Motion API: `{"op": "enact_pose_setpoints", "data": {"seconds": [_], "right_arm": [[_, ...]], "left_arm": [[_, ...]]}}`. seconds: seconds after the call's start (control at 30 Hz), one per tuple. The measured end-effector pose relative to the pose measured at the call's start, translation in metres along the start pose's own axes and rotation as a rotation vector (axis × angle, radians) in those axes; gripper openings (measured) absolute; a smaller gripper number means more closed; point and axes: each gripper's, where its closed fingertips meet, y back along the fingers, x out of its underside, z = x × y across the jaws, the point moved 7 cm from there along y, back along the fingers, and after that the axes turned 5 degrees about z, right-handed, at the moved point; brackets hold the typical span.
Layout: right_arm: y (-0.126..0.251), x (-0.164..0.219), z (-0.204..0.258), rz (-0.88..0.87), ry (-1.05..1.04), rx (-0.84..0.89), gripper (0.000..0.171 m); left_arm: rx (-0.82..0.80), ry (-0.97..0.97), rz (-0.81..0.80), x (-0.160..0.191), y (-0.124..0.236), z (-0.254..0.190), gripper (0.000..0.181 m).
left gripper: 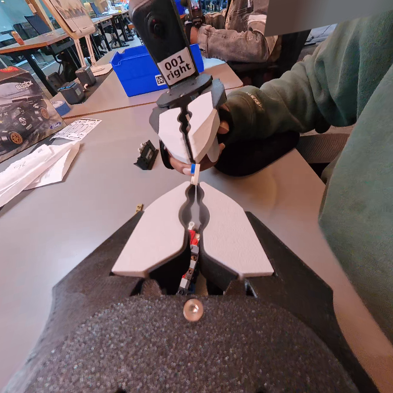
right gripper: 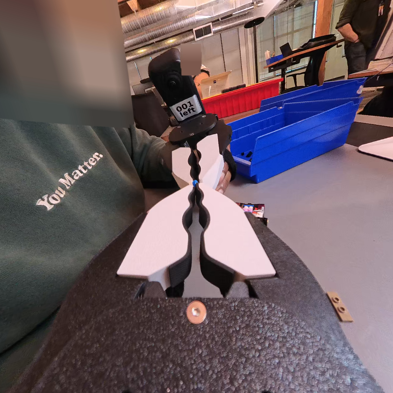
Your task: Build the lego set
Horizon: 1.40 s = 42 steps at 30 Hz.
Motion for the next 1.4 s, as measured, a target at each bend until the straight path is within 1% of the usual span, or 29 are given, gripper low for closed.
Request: {"op": "enact_pose_setpoints", "data": {"seconds": [0.13, 0.27, 0.33, 0.4, 0.53, 0.67, 0.7, 0.73, 0.9, 0.97, 1.13, 1.17, 1.2, 1.3, 1.4], "right_arm": [[-0.003, 0.002, 0.002, 0.041, -0.017, -0.024, 0.012], [-0.006, 0.006, -0.002, 0.116, -0.044, 0.029, 0.021], [-0.007, 0.006, -0.007, 0.136, -0.063, 0.091, 0.020], [-0.007, 0.007, -0.013, 0.141, -0.114, 0.156, 0.015], [-0.009, 0.009, -0.023, 0.132, -0.235, 0.261, 0.015], [-0.015, 0.012, -0.026, 0.159, -0.274, 0.313, 0.010], [-0.015, 0.013, -0.026, 0.168, -0.274, 0.324, 0.007], [-0.015, 0.014, -0.027, 0.178, -0.274, 0.336, 0.000], [-0.017, 0.016, -0.028, 0.178, -0.288, 0.330, 0.000], [-0.012, 0.015, -0.030, 0.169, -0.286, 0.347, 0.000], [0.003, 0.017, -0.041, 0.199, -0.227, 0.459, 0.000], [0.004, 0.018, -0.044, 0.215, -0.216, 0.485, 0.001], [0.005, 0.020, -0.047, 0.242, -0.199, 0.513, 0.006], [0.004, 0.030, -0.058, 0.407, -0.107, 0.579, 0.011], [-0.005, 0.037, -0.069, 0.585, -0.047, 0.550, 0.016]], "left_arm": [[-0.029, -0.048, 0.044, 0.005, -0.001, 0.000, 0.002], [-0.144, -0.154, 0.132, 0.008, -0.004, 0.002, 0.002], [-0.244, -0.257, 0.199, 0.011, -0.006, 0.004, 0.002], [-0.341, -0.342, 0.264, 0.013, -0.008, 0.006, 0.002], [-0.506, -0.513, 0.378, 0.016, -0.011, 0.009, 0.002], [-0.582, -0.581, 0.445, 0.018, -0.013, 0.010, 0.002], [-0.600, -0.595, 0.450, 0.018, -0.013, 0.011, 0.001], [-0.609, -0.602, 0.449, 0.017, -0.013, 0.011, 0.001], [-0.608, -0.655, 0.457, 0.018, -0.014, 0.009, 0.001], [-0.608, -0.632, 0.467, 0.022, -0.009, 0.015, 0.000], [-0.593, -0.444, 0.463, 0.028, 0.011, 0.038, 0.001], [-0.584, -0.402, 0.452, 0.029, 0.014, 0.043, 0.001], [-0.570, -0.357, 0.434, 0.030, 0.017, 0.046, 0.004], [-0.509, -0.202, 0.384, 0.032, 0.023, 0.054, 0.012], [-0.442, -0.084, 0.310, 0.030, 0.029, 0.055, 0.018]]}}
